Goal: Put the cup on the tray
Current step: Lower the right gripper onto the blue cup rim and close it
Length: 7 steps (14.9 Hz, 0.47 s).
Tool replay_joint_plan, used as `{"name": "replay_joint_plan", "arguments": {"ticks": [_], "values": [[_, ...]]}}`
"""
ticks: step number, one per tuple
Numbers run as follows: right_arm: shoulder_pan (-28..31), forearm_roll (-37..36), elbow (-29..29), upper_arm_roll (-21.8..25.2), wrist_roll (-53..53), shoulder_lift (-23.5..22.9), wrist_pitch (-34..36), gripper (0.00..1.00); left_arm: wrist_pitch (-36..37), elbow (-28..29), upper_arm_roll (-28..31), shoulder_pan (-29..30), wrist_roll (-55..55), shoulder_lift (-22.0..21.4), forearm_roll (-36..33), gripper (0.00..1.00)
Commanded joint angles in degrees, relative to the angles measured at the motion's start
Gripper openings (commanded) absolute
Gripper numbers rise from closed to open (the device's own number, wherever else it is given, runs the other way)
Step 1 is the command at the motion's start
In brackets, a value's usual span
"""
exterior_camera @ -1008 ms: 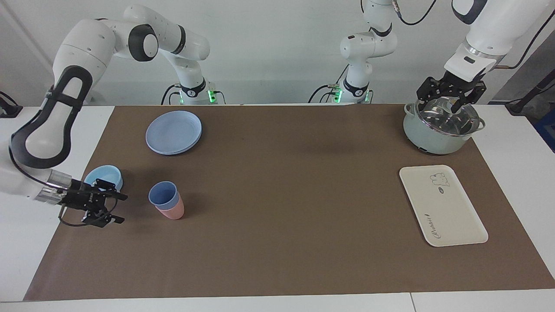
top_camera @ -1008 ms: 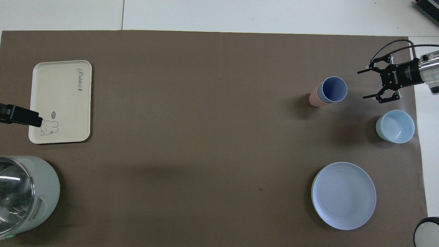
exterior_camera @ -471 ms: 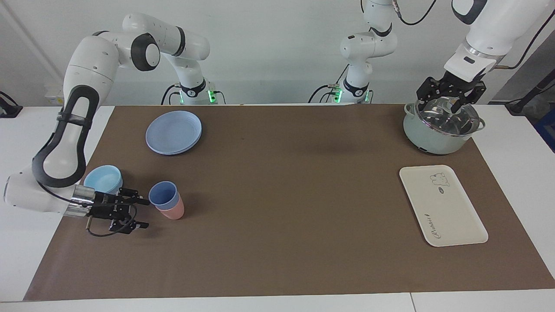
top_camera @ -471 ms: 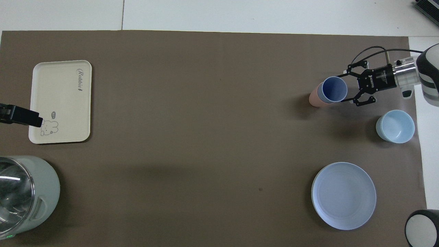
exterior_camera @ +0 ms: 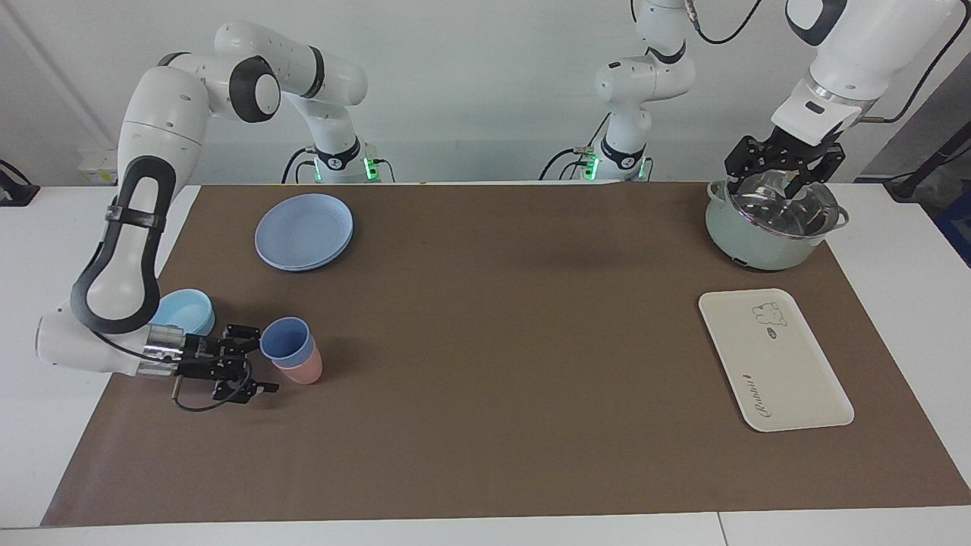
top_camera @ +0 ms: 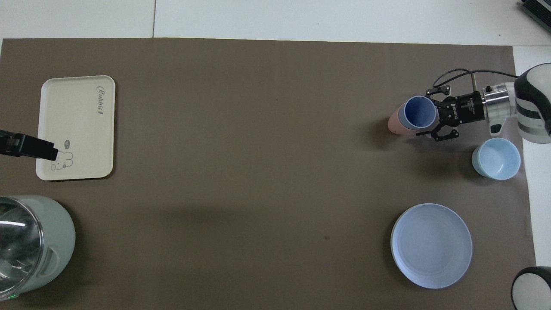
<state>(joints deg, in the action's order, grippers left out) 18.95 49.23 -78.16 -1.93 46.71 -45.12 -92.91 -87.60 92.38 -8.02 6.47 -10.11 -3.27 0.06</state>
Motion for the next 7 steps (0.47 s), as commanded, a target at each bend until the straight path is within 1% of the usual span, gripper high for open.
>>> {"name": "replay_joint_plan", "arguments": {"ticks": [1, 5, 7], "values": [[0.12, 2.18, -5.42, -0.45, 0.58, 3.37, -0.69, 0.91, -1.7, 2.97, 0.02, -0.15, 0.27, -2.18, -0.41, 1.0], [-0.58, 3.85, -6.3, -0.53, 0.67, 3.55, -1.04, 0.91, -1.7, 2.98, 0.02, -0.15, 0.18, -2.18, -0.41, 1.0], [-0.58, 6.38, -9.36, -0.53, 0.49, 4.6, -3.92, 0.91, -1.7, 2.98, 0.02, -0.15, 0.18, -2.18, -0.41, 1.0]]}}
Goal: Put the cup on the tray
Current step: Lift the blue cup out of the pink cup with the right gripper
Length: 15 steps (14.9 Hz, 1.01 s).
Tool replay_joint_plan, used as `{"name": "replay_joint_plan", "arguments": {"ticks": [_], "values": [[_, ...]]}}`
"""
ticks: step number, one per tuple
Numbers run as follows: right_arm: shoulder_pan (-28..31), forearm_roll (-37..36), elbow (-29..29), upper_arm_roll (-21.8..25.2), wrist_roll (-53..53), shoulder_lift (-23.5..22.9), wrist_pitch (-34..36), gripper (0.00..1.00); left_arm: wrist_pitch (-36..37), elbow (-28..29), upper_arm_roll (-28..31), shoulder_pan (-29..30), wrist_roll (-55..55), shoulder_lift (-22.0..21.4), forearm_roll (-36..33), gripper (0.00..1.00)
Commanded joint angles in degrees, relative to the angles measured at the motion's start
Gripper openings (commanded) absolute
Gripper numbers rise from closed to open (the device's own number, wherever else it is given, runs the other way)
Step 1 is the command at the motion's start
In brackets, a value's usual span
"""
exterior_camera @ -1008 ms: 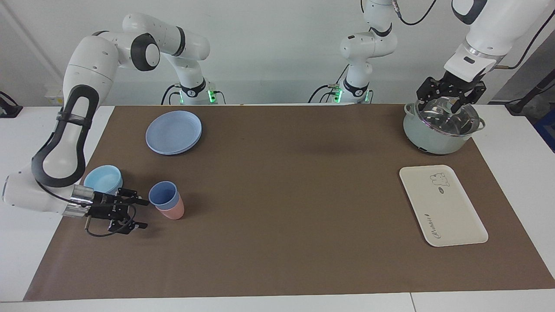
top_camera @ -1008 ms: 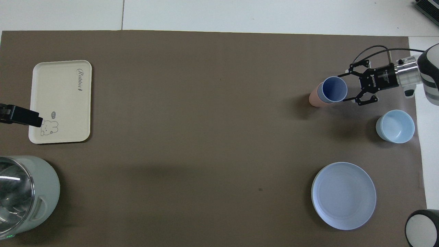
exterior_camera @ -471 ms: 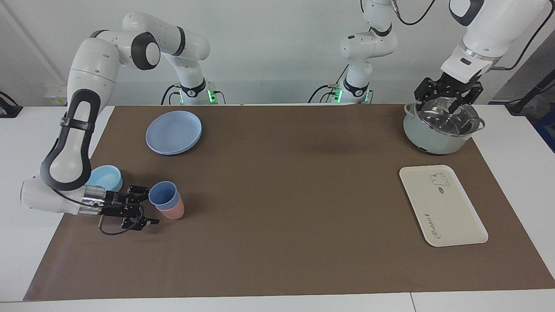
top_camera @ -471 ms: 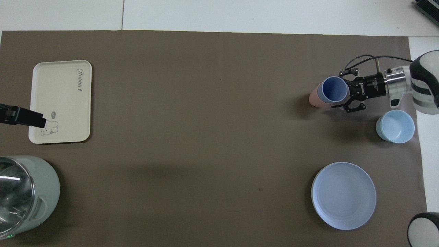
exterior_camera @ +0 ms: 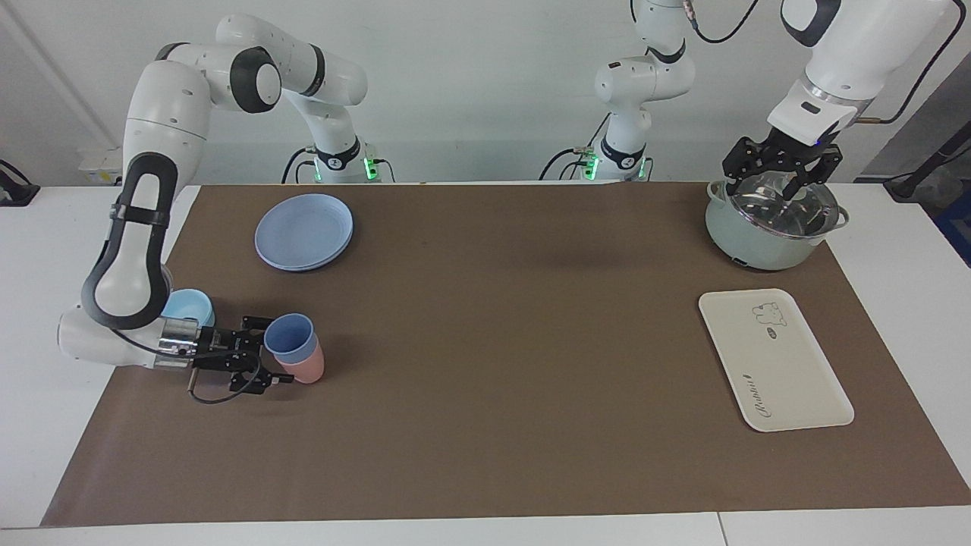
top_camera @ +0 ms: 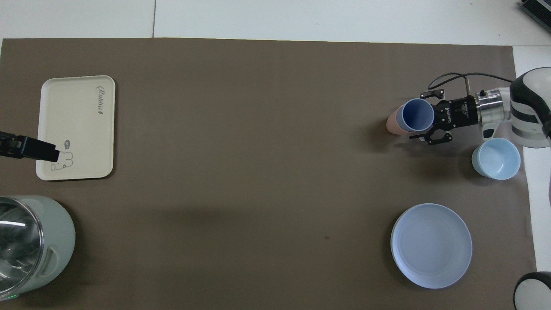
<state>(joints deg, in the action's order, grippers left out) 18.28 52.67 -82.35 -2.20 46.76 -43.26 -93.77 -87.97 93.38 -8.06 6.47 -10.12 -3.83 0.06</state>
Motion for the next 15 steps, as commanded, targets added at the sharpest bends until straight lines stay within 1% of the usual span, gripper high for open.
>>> {"name": "replay_joint_plan", "arguments": {"ticks": [1, 4, 7, 8, 9, 10, 11, 12, 15], "values": [[0.0, 4.88, -6.41, -0.26, 0.44, 3.26, -4.56, 0.9, -1.24, 1.98, 0.06, -0.14, 0.18, -1.62, -0.41, 1.0], [-1.05, 5.78, -6.51, -0.26, 0.44, 3.27, -6.07, 0.9, -1.24, 2.07, 0.06, -0.14, 0.18, -1.62, -0.41, 1.0], [-1.76, 7.88, -7.21, -0.18, 0.44, 3.35, -6.16, 0.9, -1.24, 2.07, 0.06, -0.14, 0.18, -1.62, -0.41, 1.0], [-1.76, 7.97, -7.3, -0.26, 0.53, 3.44, -5.9, 0.88, -1.24, 2.07, 0.06, -0.14, 0.18, -1.62, -0.41, 1.0], [-1.76, 7.97, -7.47, -0.26, 0.53, 3.62, -5.2, 0.78, -1.24, 2.07, 0.06, -0.14, 0.18, -1.71, -0.41, 1.0], [-1.76, 7.89, -8.17, -0.26, -0.08, 4.05, -4.76, 0.62, -1.33, 2.24, 0.06, -0.14, 0.18, -1.71, -0.41, 1.0], [-1.84, 7.89, -8.35, -0.26, -0.17, 4.58, -4.41, 0.38, -1.33, 2.33, 0.06, -0.14, 0.18, -1.88, -0.41, 1.0], [-1.93, 7.89, -8.35, -0.26, -0.09, 5.11, -4.49, 0.0, -1.33, 2.5, 0.06, -0.14, 0.18, -1.88, -0.41, 1.0], [-4.39, 7.54, -9.4, -0.18, 0.96, 8.96, -5.63, 0.0, -1.33, 2.68, 0.06, -0.23, 0.27, -1.88, -0.41, 1.0]]}}
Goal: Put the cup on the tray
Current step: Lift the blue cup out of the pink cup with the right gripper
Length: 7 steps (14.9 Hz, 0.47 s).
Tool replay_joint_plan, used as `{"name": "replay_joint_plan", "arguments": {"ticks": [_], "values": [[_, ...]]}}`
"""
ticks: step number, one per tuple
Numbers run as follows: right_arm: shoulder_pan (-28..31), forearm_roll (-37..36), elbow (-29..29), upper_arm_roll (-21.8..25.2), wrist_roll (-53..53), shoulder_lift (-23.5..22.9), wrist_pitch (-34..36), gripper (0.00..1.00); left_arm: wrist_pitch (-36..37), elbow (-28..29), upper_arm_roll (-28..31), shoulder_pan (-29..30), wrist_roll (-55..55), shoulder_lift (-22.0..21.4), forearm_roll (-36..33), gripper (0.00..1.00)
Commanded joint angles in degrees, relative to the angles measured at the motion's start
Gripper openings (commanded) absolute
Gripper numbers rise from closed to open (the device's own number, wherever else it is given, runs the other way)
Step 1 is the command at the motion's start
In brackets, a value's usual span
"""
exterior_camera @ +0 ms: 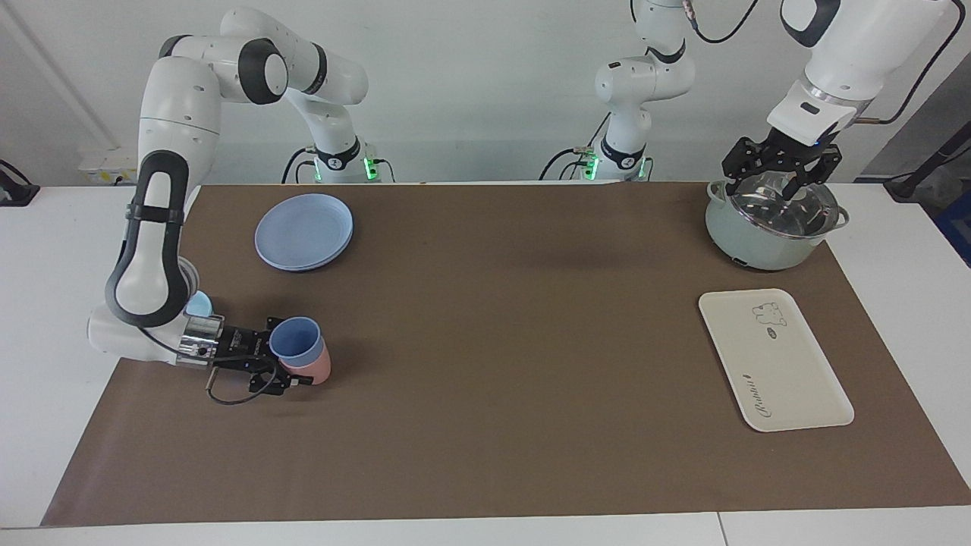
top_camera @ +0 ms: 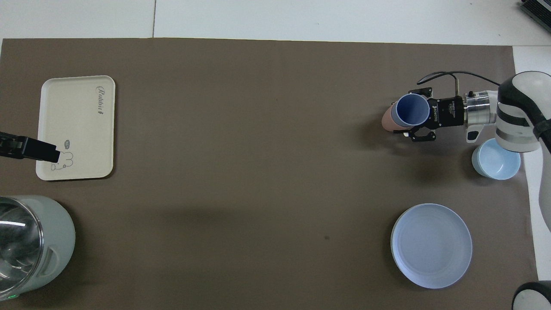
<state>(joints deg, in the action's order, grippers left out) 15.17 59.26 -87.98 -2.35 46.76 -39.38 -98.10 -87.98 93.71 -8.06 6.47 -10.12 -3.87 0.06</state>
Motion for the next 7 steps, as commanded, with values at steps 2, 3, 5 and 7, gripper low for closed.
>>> {"name": "replay_joint_plan", "arguments": {"ticks": [2, 3, 5, 7], "values": [[-3.46, 0.85, -4.82, -0.02, 2.37, 7.21, -1.39, 0.0, -1.84, 2.35, -0.02, -0.14, 0.53, -1.84, -0.32, 1.0], [-4.26, 0.85, -5.0, -0.02, 2.46, 8.08, -1.39, 0.0, -2.98, 2.79, -0.02, -0.14, 0.88, -1.84, -0.32, 1.0], [-7.5, 0.51, -5.09, 0.07, 3.42, 9.66, -2.18, 0.0, -5.18, 3.67, -0.2, -0.05, 7.7, -2.19, 1.51, 1.0], [-12.59, -0.2, -7.89, 0.24, 7.8, 13.08, -8.03, 0.0, -6.5, 3.58, -0.46, -0.31, 13.26, -2.11, 5.29, 1.0]]}}
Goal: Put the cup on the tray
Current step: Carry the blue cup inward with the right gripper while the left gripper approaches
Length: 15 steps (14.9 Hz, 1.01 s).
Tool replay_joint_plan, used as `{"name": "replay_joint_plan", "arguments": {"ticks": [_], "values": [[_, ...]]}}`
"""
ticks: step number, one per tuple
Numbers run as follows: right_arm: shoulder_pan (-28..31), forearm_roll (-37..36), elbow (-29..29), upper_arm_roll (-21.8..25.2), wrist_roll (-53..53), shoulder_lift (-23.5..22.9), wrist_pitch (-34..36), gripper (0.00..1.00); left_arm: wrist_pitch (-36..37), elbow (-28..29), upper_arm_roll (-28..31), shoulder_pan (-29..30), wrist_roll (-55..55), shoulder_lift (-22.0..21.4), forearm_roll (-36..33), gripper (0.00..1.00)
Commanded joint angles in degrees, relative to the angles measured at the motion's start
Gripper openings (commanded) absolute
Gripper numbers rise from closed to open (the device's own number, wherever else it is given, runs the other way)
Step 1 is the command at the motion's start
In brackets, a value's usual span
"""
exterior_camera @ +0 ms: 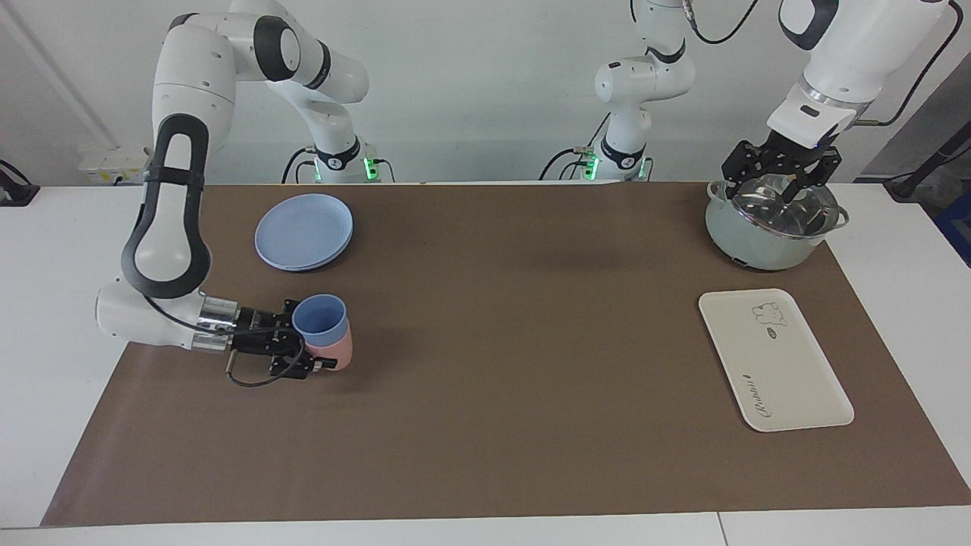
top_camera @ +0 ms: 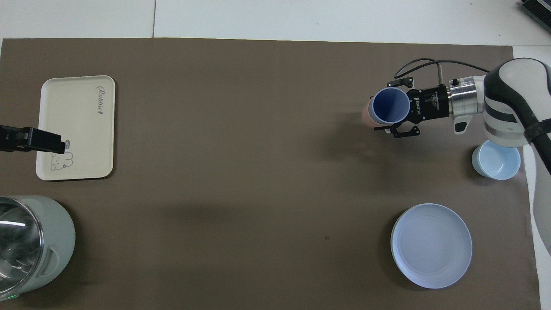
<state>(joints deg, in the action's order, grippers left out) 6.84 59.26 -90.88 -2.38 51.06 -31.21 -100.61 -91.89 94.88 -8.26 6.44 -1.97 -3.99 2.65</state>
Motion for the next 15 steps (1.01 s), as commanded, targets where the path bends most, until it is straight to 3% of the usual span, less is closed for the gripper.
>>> {"name": "replay_joint_plan", "arguments": {"ticks": [1, 3, 8, 11, 15], "values": [[-7.34, -0.28, -7.45, 0.18, 6.82, 7.45, -11.31, 0.0, -2.77, 2.41, -0.52, -0.98, 7.48, -1.98, 3.76, 1.0], [-14.28, -0.37, -9.75, 0.27, 15.77, 10.72, -21.43, 0.0, -6.35, 5.03, -0.62, -3.44, 13.72, -2.77, 7.0, 1.0], [-27.74, -5.64, -9.14, 0.36, 36.35, 10.99, -36.3, 0.0, -26.56, 14.09, -0.7, -15.12, 36.22, -4.8, 9.48, 1.0], [-30.57, -9.06, -8.53, 0.45, 41.91, 11.69, -36.42, 0.0, -32.72, 14.89, -0.7, -17.6, 40.98, -3.66, 9.57, 0.95], [-31.54, -11.62, -9.4, 0.27, 43.59, 13.8, -35.62, 0.0, -38.8, 14.46, -0.7, -19.62, 43.1, 0.29, 11.77, 0.75]]}}
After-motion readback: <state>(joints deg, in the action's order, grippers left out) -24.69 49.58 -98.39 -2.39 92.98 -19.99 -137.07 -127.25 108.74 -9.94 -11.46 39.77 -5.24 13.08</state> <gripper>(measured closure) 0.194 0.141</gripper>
